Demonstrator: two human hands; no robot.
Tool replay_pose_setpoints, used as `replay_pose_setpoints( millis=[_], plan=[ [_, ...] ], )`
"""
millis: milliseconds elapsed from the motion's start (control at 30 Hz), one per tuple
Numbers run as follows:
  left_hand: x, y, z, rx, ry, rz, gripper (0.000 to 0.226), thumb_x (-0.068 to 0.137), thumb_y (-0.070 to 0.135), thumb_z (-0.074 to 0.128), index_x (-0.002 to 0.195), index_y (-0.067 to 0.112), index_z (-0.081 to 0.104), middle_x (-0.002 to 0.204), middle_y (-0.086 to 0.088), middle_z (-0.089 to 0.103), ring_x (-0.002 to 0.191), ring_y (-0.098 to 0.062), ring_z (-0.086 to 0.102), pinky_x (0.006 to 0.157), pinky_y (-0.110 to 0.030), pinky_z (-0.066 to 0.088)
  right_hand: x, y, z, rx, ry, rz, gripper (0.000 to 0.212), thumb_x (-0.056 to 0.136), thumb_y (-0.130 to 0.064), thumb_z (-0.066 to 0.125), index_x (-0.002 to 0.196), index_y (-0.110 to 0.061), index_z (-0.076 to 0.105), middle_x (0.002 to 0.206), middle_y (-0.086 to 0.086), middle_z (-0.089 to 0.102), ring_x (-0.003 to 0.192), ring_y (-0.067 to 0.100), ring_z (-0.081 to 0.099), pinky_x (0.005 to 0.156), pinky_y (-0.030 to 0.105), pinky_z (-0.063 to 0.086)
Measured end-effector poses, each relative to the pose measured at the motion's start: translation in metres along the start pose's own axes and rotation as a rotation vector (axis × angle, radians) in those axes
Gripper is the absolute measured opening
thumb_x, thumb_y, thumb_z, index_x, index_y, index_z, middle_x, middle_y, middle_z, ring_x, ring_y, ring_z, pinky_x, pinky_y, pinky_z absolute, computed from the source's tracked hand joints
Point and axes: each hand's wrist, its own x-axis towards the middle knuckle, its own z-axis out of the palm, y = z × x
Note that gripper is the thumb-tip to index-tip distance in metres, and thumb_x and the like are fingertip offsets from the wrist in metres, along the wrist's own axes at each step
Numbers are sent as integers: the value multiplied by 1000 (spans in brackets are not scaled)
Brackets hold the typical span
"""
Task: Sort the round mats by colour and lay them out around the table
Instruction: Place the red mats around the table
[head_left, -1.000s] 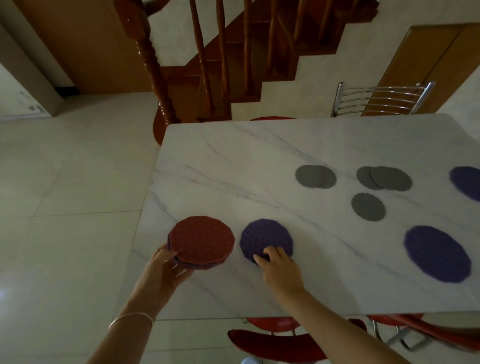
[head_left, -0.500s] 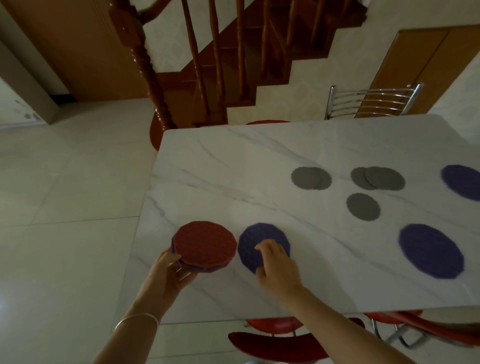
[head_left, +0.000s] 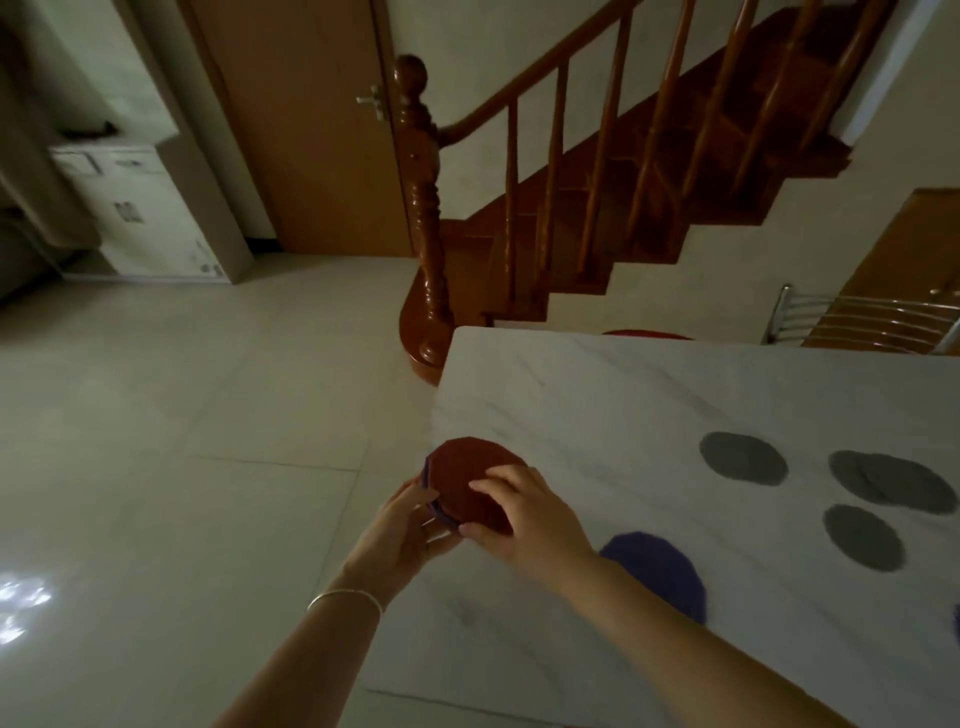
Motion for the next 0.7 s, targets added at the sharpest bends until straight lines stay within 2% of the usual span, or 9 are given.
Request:
replay_pose_setpoints(
  millis=[67,167,267,400,500,600,700],
  plan=[
    [7,19,-18,6,-43,-1,35,77,16,67,112,11,65,96,-17,72,84,-30,71,66,-37,58,19,-15,4,23,-41,22,60,83,-62,51,133,-30,43,138,-7,39,128,15,33,99,36,41],
    [21,52,-50,4,-126,-5,43,73,16,75,113,10,65,107,-21,70,93,-34,70,70,-38,58,52,-40,5,65,-86,56,62,79,-63,55,131,-33,44,137,-10,40,126,11,38,100,32,38],
    [35,93,-82,18,-212,-12,52,64,21,85,111,12,68,111,-20,69,97,-33,69,74,-39,57,85,-74,11,70,-39,98,62,78,-62,58,131,-31,47,137,-9,44,124,12,43,102,31,38],
    [44,142,-115,-1,-327,-52,38,74,18,78,111,13,71,114,-19,69,101,-30,68,77,-35,57,118,-123,21,60,28,133,55,86,-54,53,133,-27,47,140,-4,46,124,15,46,102,30,38],
    [47,168,-131,24,-371,-92,36,74,16,77,110,13,71,113,-19,69,100,-31,68,76,-37,58,131,-151,26,45,76,137,48,90,-45,52,134,-25,47,136,0,51,121,17,50,102,31,42],
    [55,183,-134,52,-405,-131,40,76,13,74,115,10,65,112,-21,68,98,-34,68,75,-40,59,141,-166,29,-33,115,170,46,91,-38,51,134,-22,45,132,3,55,115,20,54,96,30,44],
    [72,187,-132,43,-418,-188,40,77,9,70,116,10,61,112,-23,68,102,-38,65,78,-45,59,151,-168,33,-103,149,200,41,91,-29,50,130,-20,46,118,7,64,96,23,64,82,30,50]
  ],
)
